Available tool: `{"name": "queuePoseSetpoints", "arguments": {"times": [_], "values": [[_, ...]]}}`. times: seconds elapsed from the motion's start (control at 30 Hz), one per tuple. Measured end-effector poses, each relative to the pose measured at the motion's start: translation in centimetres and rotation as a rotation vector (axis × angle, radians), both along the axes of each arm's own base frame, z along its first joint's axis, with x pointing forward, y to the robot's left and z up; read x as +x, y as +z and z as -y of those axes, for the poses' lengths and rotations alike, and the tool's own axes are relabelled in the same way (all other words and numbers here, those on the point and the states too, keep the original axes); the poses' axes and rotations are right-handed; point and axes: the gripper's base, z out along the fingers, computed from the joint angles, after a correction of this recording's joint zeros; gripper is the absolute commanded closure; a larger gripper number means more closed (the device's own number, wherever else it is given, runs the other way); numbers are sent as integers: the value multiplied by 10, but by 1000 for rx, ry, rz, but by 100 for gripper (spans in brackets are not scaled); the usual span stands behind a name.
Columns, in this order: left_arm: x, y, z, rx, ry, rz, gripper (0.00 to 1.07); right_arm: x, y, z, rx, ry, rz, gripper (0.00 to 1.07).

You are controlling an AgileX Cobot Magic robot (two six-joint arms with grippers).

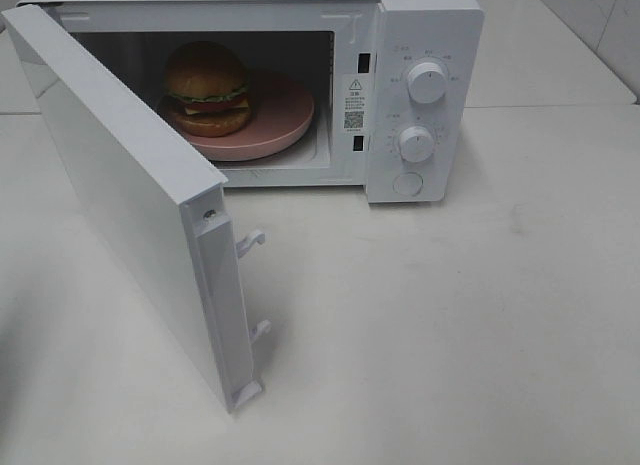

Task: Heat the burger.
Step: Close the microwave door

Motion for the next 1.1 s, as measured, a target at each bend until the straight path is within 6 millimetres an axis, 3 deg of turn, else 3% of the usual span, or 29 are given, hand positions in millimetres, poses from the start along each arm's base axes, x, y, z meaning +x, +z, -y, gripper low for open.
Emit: {"name": "queuePoseSetpoints", "arguments": {"times": [0.47, 1.1], "values": [[43, -26, 33, 29, -184, 43, 107, 0, 0, 0, 0, 0, 0, 32], [73, -62, 57, -50, -362, 6, 107, 0, 0, 0, 0, 0, 0, 32]]}}
